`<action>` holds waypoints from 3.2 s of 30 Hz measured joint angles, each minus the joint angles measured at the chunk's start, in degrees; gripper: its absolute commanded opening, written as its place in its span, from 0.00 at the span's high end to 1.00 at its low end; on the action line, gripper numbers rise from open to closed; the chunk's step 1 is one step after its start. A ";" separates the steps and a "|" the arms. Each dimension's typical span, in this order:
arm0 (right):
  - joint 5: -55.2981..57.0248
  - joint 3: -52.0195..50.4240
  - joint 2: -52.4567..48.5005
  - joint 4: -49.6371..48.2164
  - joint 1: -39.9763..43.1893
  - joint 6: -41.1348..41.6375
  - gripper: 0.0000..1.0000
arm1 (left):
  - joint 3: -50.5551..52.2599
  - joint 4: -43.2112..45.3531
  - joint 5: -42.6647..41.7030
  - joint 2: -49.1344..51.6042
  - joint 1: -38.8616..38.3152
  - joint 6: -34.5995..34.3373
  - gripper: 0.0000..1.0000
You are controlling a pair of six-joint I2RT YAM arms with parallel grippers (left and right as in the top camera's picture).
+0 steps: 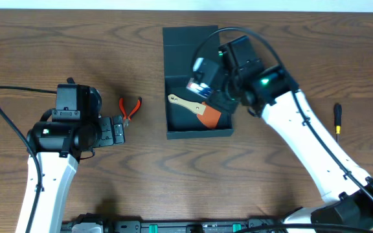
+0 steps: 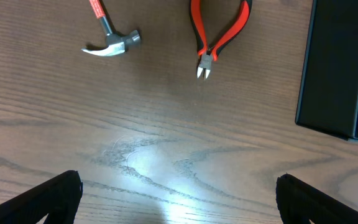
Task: Pack container
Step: 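Carry the screwdriver case into the box and release it on the scraper, then move the right gripper to the yellow screwdriver and grasp its handle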
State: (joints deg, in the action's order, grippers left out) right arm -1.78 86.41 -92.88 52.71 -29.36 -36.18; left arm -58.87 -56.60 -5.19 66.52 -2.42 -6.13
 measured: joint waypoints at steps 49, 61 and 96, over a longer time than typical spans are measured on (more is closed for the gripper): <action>-1.03 0.15 -22.14 -4.37 -0.76 -0.90 0.02 | 0.00 -0.63 0.00 0.00 0.00 0.00 0.02; 1.40 16.85 -11.80 7.04 4.46 15.06 0.01 | 0.00 -0.68 0.00 0.00 0.00 0.00 0.01; 3.82 -9.94 -6.10 -1.14 64.39 32.44 0.01 | 0.00 -0.66 0.00 0.00 0.00 0.00 0.01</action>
State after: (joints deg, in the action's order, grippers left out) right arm 2.04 76.47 -98.98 51.57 35.03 -3.75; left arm -58.87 -57.25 -5.19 66.52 -2.42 -6.13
